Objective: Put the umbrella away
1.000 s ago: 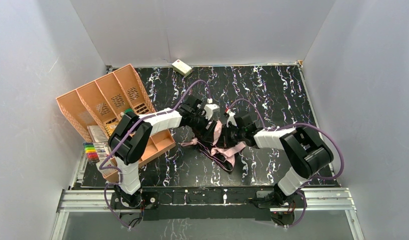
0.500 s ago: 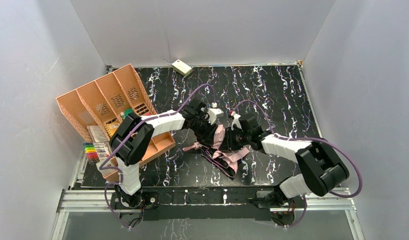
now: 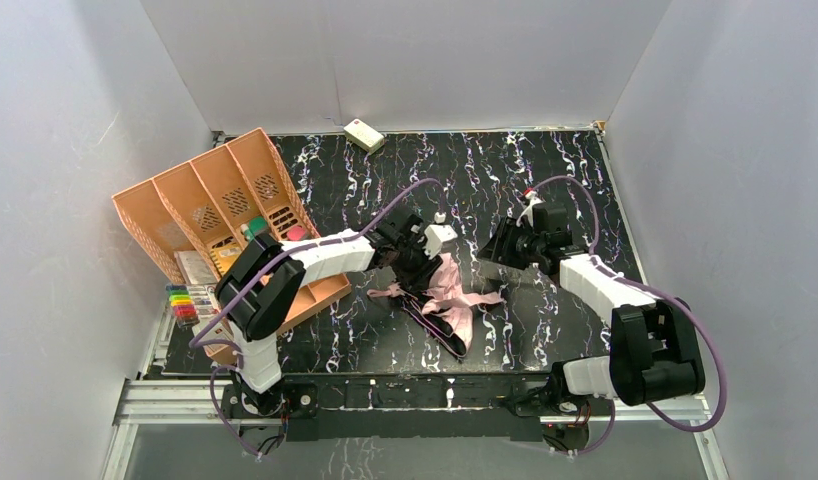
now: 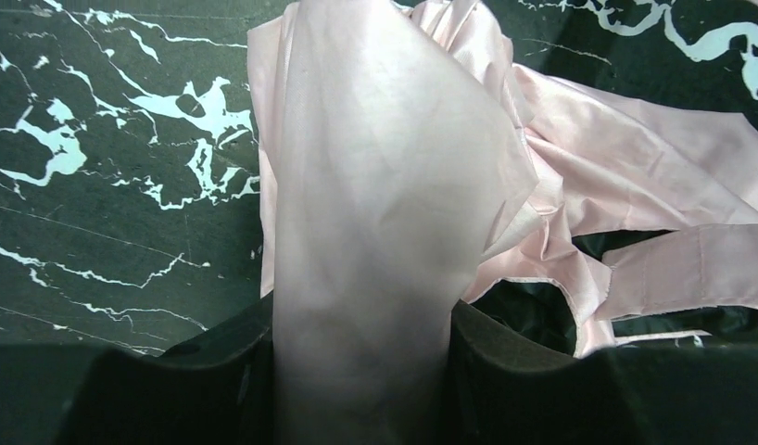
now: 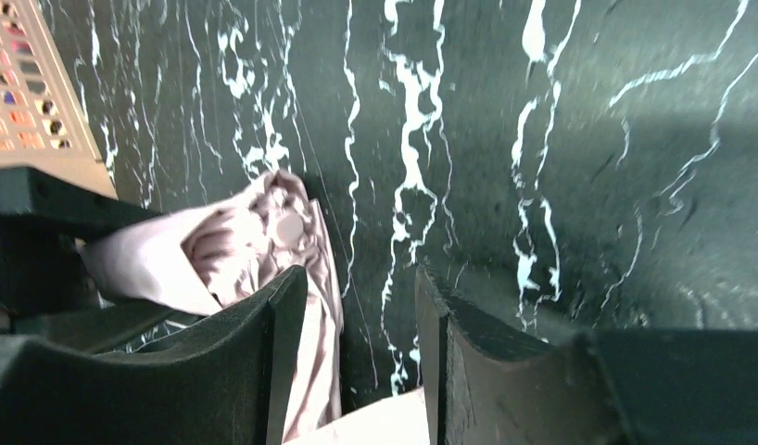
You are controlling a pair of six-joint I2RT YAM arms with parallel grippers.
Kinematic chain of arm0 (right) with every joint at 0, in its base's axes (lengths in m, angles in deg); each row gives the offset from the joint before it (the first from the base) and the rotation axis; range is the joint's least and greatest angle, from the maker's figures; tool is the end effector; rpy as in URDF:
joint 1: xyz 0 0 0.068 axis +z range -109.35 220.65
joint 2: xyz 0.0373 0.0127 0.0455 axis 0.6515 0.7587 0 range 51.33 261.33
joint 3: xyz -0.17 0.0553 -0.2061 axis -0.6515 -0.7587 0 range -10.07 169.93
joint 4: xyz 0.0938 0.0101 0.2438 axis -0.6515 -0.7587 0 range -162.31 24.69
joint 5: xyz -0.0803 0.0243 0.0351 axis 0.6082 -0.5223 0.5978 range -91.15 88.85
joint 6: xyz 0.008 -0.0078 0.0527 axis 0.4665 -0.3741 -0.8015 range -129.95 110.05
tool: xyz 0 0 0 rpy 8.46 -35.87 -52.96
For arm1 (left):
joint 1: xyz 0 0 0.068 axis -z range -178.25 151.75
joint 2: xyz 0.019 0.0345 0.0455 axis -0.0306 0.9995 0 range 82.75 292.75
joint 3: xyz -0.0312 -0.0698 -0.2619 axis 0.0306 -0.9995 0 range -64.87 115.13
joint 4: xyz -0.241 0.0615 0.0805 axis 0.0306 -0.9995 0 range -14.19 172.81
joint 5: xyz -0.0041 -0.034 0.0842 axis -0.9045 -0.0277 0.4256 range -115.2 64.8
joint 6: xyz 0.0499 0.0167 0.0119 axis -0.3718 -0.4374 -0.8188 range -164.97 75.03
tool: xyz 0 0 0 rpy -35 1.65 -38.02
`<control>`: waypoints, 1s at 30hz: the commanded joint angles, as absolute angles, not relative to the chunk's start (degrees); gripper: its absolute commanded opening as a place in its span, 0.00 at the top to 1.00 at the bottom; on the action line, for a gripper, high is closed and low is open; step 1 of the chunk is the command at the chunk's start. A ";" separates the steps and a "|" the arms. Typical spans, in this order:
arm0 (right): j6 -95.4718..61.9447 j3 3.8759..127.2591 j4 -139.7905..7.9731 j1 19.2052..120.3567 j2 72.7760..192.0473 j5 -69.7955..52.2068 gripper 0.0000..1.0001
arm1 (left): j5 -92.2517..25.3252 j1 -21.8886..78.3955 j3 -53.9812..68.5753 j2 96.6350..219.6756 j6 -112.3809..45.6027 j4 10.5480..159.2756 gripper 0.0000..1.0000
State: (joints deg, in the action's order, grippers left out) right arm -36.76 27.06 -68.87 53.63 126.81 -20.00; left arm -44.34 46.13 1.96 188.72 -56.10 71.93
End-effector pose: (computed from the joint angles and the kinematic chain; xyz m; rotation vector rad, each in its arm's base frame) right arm 0.2541 0.0704 0.1923 0.1107 2.3636 0.7264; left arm 0.2704 -0.2808 0.1767 1.2929 2.1297 -0.6605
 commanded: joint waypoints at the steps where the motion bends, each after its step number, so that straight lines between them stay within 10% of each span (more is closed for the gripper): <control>1: -36.78 30.74 -63.91 52.92 127.04 -16.88 0.44 | -36.81 46.91 0.70 186.99 -59.25 74.65 1.00; 6: -32.72 30.33 -57.64 52.54 126.87 -17.54 0.41 | -35.66 47.75 -1.13 185.88 -64.56 78.38 1.00; 14: -25.24 33.52 -52.51 51.06 130.48 -28.12 0.03 | -32.37 48.24 -8.89 180.69 -67.76 89.99 1.00; 30: -1.69 58.60 -74.63 54.60 150.73 -47.93 0.01 | -33.40 48.90 -15.85 180.44 -78.99 101.07 1.00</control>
